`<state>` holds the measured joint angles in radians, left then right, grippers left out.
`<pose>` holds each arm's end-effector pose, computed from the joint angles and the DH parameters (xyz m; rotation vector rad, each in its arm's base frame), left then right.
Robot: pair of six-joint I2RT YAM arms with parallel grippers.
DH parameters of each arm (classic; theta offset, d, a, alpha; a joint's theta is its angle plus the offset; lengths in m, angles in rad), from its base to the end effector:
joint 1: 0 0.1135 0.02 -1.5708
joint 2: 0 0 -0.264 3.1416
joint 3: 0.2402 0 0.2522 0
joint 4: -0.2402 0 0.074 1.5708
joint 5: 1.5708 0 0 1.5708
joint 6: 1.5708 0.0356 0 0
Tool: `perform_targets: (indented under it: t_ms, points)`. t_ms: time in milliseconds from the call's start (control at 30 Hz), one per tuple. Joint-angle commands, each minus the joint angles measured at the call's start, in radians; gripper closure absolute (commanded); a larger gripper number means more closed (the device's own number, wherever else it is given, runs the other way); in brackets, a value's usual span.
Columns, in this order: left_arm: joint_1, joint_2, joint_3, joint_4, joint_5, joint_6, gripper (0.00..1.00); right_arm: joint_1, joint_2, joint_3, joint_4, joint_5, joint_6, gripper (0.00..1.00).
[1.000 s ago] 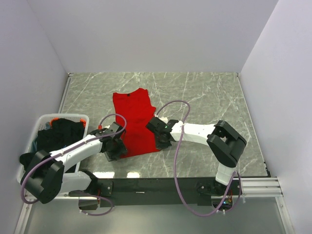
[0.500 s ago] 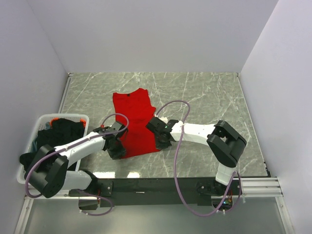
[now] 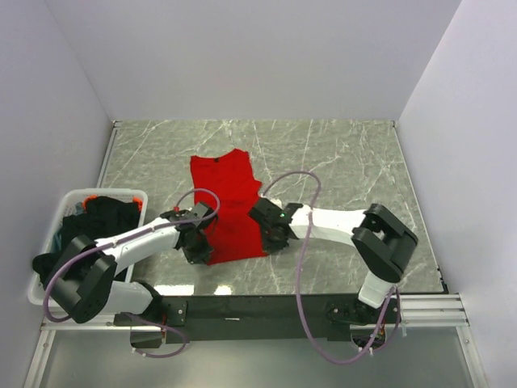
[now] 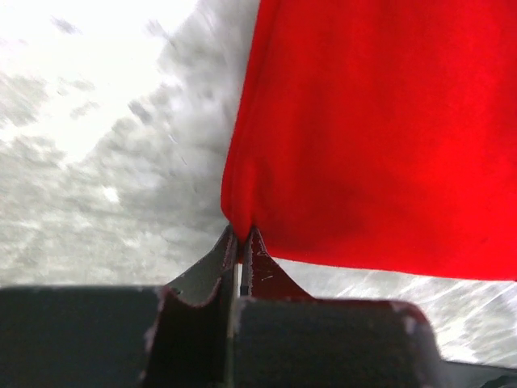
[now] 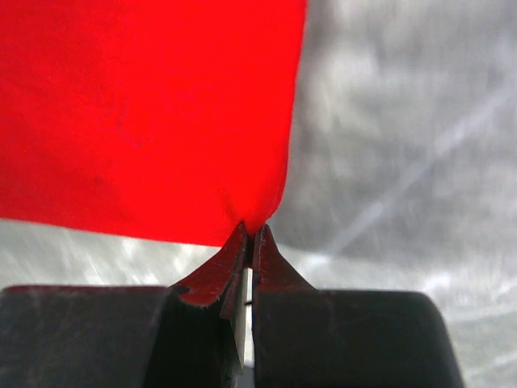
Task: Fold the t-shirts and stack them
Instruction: Fold the tshirt
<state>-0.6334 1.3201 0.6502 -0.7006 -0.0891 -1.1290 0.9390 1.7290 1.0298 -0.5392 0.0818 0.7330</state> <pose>0.1676 -0.1191 0.1569 -0.7344 2.8491 -0.1447 0.1934 0.2593 0.1590 -0.2731 2.8327 0.2761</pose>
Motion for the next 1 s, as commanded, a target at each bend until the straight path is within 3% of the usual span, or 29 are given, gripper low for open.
perform_targets:
  t_ms: [0, 67, 167, 300, 400, 533, 767, 967]
  points:
    - [-0.086, 0.015, -0.023, -0.131, 0.051, -0.008, 0.99, 0.017, -0.075, -0.143, -0.139, -0.109, -0.021, 1.00]
    - [-0.141, -0.025, -0.021, -0.189, 0.109, -0.044, 0.99, 0.024, -0.185, -0.224, -0.182, -0.131, -0.001, 1.00]
    - [-0.386, -0.103, -0.015, -0.259, 0.176, -0.159, 0.99, 0.082, -0.356, -0.295, -0.269, -0.154, 0.049, 1.00]
    - [-0.619, -0.197, 0.008, -0.342, 0.233, -0.352, 0.99, 0.162, -0.535, -0.315, -0.387, -0.224, 0.115, 1.00]
    - [-0.693, -0.266, 0.040, -0.396, 0.247, -0.449, 0.99, 0.173, -0.655, -0.265, -0.488, -0.255, 0.137, 1.00]
    - [-0.674, -0.312, 0.153, -0.473, 0.197, -0.433, 0.99, 0.146, -0.700, -0.151, -0.657, -0.191, 0.114, 1.00]
    - [-0.416, -0.306, 0.281, -0.519, 0.164, -0.224, 0.99, 0.024, -0.606, 0.064, -0.749, -0.096, -0.032, 1.00]
    - [-0.261, -0.259, 0.361, -0.505, 0.161, -0.065, 0.99, -0.071, -0.497, 0.229, -0.765, -0.085, -0.138, 1.00]
